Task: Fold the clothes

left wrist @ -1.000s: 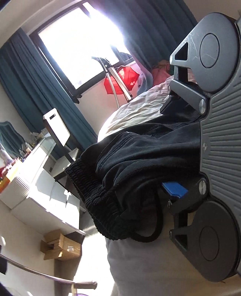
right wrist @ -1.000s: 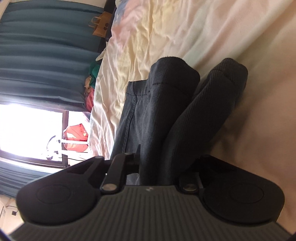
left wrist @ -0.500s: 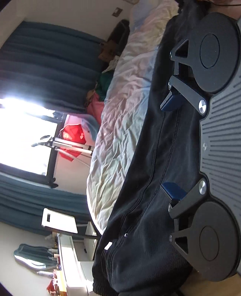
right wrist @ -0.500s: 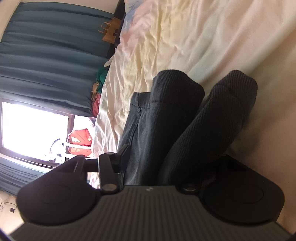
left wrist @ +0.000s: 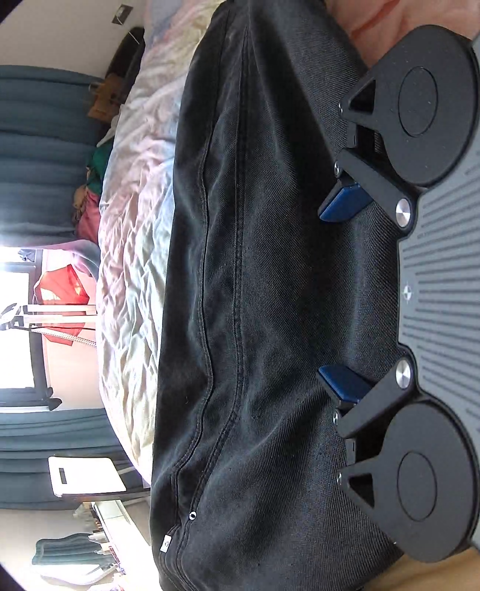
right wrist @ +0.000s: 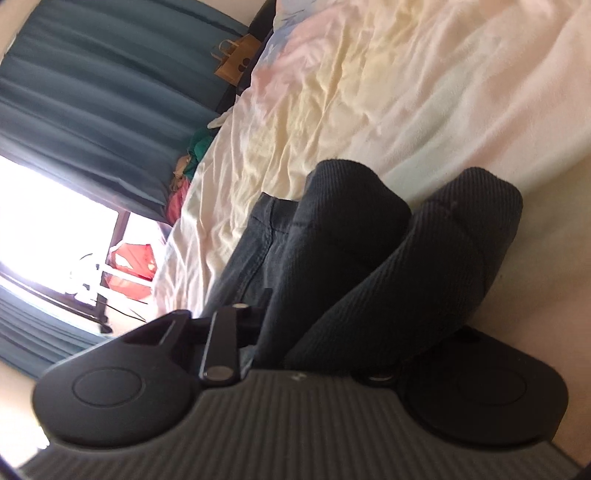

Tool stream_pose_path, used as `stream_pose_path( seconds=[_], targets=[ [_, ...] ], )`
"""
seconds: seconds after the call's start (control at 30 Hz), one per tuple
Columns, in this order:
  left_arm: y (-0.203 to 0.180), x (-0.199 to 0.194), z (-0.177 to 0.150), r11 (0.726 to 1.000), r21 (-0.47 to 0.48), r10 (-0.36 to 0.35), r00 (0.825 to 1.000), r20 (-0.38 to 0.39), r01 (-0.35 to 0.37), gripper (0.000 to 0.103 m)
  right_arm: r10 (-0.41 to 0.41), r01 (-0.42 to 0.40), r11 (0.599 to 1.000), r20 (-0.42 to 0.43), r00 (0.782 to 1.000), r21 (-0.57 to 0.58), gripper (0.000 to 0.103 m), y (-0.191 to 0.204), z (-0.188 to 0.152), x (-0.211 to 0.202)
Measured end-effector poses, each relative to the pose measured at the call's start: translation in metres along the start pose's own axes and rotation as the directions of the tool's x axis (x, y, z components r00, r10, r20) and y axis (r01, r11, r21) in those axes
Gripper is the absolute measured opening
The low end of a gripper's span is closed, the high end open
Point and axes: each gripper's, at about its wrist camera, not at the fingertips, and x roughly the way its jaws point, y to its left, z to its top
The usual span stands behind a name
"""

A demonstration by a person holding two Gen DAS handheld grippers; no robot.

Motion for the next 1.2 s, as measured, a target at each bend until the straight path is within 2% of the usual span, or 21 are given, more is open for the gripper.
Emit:
stream_pose_path(
  seconds=[0.03,0.1,0.27,0.43,0.5,0.57,0.63,0.7,0.87,0.93,1.03,1.1,1.13,1.17,1.2],
  targets=[
    [0.000,-0.001,0.002,1.000,0.002,0.001,1.000,-0.002,-0.001,0.087,-0.014,0.014,0.999,0.006,1.000,-0.036,0.018,0.005,0.000,-0.001],
    [0.002,-0.003,0.004,1.000,0.002,-0.002,1.000,-0.005,0.002,0.087,-0.039,0.042,0.994,0.025,0.999,-0.101,0.015,0.015,-0.001,-0.004],
    [0.005,-0.003,0.010,1.000,-0.015,-0.018,1.000,-0.011,0.018,0.087,-0.061,0.083,0.964,0.095,0.994,-0.251,0.013,0.041,-0.006,-0.018],
    [0.010,-0.018,0.019,0.999,-0.016,-0.033,0.999,0.042,0.034,0.087,0.001,0.080,0.918,0.204,0.979,-0.389,0.012,0.093,-0.024,-0.045],
    [0.012,-0.025,0.023,1.000,-0.001,-0.010,0.997,0.078,0.010,0.087,0.050,0.072,0.879,0.242,0.969,-0.471,0.012,0.121,-0.040,-0.058],
    [0.016,-0.031,0.026,1.000,0.001,0.010,0.994,0.111,-0.011,0.087,0.105,0.077,0.813,0.274,0.956,-0.578,0.012,0.153,-0.061,-0.070],
    [0.023,-0.038,0.031,1.000,-0.014,0.022,0.990,0.140,-0.021,0.087,0.174,0.080,0.711,0.284,0.943,-0.699,0.012,0.187,-0.092,-0.081],
    [0.034,-0.046,0.036,0.999,-0.044,0.038,0.986,0.164,-0.031,0.087,0.244,0.063,0.613,0.265,0.933,-0.788,0.012,0.217,-0.126,-0.091],
    [0.070,-0.070,0.042,0.989,-0.145,0.061,0.974,0.220,-0.029,0.087,0.348,-0.007,0.438,0.163,0.923,-0.899,0.012,0.264,-0.217,-0.098],
    [0.085,-0.079,0.042,0.982,-0.187,0.068,0.969,0.236,-0.024,0.087,0.354,-0.019,0.350,0.113,0.928,-0.937,0.012,0.269,-0.260,-0.091],
    [0.102,-0.087,0.041,0.971,-0.238,0.066,0.968,0.243,-0.006,0.087,0.337,-0.054,0.159,0.003,0.942,-0.986,0.012,0.259,-0.330,-0.078],
    [0.110,-0.088,0.041,0.963,-0.269,0.058,0.969,0.238,0.008,0.087,0.290,-0.109,0.041,-0.093,0.953,-0.993,0.012,0.245,-0.372,-0.069],
    [0.112,-0.088,0.042,0.960,-0.281,0.055,0.971,0.235,0.013,0.087,0.244,-0.141,0.002,-0.136,0.960,-0.990,0.012,0.237,-0.389,-0.063],
    [0.113,-0.088,0.042,0.957,-0.290,0.052,0.971,0.232,0.018,0.087,0.199,-0.147,-0.021,-0.148,0.969,-0.989,0.013,0.229,-0.403,-0.059],
    [0.113,-0.088,0.042,0.956,-0.294,0.049,0.971,0.236,0.023,0.087,0.179,-0.136,-0.026,-0.139,0.974,-0.990,0.013,0.223,-0.411,-0.056]
  ],
)
